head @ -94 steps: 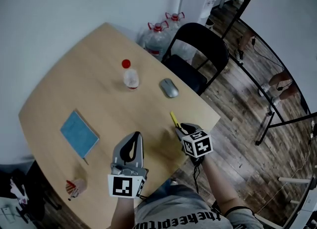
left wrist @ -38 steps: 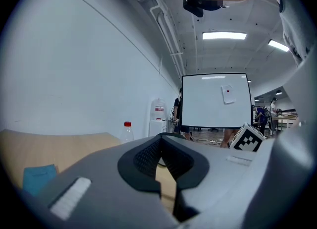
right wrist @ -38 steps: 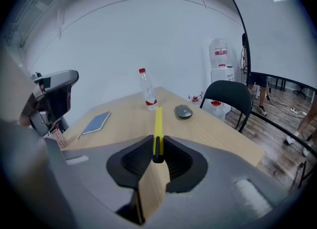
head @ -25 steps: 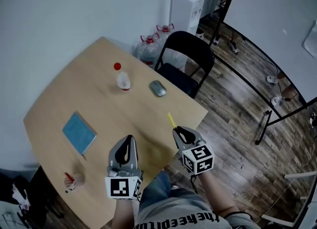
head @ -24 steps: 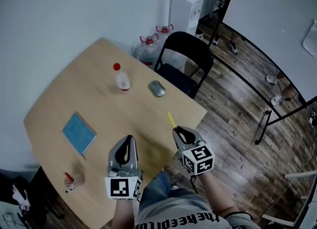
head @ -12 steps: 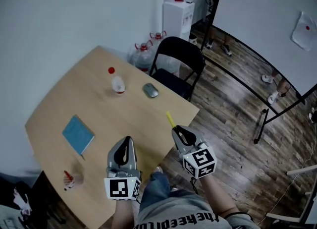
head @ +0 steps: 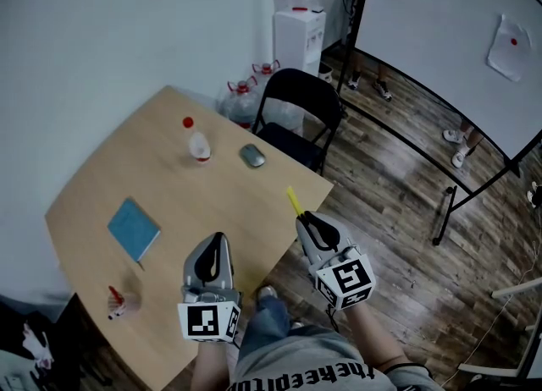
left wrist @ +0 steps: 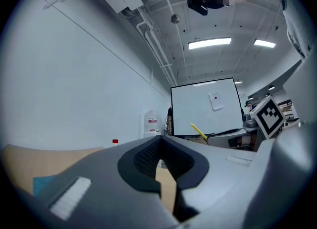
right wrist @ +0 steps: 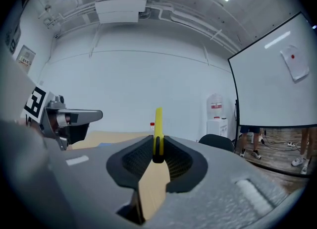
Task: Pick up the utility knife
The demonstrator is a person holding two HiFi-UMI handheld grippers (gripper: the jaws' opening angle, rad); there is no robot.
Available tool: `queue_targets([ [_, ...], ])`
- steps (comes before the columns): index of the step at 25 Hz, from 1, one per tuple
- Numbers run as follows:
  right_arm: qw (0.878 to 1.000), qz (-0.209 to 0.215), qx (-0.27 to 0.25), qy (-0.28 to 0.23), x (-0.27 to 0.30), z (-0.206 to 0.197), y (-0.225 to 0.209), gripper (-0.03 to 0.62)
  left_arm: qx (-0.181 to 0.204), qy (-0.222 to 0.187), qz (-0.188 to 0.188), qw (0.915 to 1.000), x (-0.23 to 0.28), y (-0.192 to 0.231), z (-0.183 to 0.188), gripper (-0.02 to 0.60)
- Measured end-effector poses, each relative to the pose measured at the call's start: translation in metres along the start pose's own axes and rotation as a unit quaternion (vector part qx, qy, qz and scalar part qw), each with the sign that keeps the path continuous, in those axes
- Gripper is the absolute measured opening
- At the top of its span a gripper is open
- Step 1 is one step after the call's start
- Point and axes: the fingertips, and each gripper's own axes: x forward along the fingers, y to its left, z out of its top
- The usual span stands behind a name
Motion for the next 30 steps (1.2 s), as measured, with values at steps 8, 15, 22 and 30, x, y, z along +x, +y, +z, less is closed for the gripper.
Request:
queue_targets([
  [8,0.999,-0.004,-0.015,-0.038,-0.02,0.02,0.006,0.066,0.005,-0.01,-0.001,0.9999,-0.01,-0.008,0.008,0.02],
  [15,0.998,-0.002,-0.023,-0.062,-0.033,0.033,0.01,0.066,0.01,-0.015,0.0,0.9998,-0.016,-0.014,0.014,0.02],
  [22,0.997,-0.005,-0.019,-0.074,-0.044,0.037,0.009,0.066,0.012,-0.018,0.009,0.9997,-0.023,-0.017,0.015,0.02],
  [30,0.997,-0.003,-0.02,-0.077,-0.047,0.038,0.01,0.066,0.011,-0.019,0.02,0.9996,-0.029,-0.015,0.016,0.02],
])
